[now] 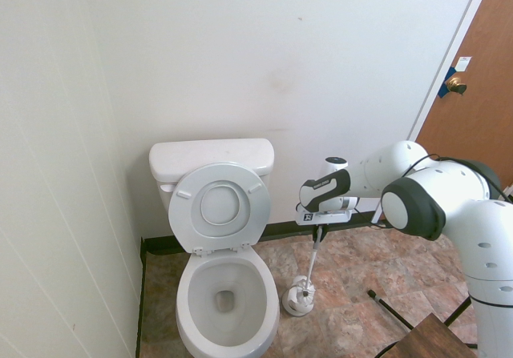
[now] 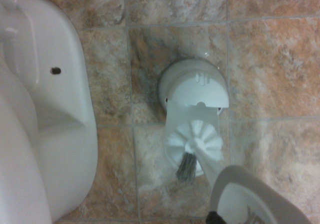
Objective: Clean the toilet
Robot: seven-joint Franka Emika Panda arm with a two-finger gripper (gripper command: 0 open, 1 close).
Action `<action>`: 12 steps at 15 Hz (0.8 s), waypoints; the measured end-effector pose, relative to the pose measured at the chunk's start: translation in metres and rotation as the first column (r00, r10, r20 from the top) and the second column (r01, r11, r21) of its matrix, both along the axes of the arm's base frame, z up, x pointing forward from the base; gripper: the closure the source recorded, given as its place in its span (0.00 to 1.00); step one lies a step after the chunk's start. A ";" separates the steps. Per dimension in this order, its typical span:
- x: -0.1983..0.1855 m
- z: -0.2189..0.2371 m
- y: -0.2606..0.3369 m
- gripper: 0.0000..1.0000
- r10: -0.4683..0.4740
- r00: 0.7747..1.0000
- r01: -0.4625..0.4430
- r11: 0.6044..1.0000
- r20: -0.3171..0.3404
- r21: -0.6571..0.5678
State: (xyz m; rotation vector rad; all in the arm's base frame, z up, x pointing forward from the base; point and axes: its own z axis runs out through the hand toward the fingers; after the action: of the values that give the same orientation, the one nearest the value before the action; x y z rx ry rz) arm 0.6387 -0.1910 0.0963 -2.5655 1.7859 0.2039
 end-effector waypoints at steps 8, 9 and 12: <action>0.029 -0.056 -0.023 1.00 -0.026 1.000 0.026 1.000 0.003 -0.008; 0.031 -0.058 -0.025 1.00 -0.028 1.000 0.028 1.000 0.007 -0.011; 0.035 -0.064 -0.026 1.00 -0.037 0.999 0.037 0.999 0.004 -0.011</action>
State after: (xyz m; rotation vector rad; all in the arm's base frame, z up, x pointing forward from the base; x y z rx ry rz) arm 0.6739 -0.2166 0.0320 -2.5361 1.8373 0.1896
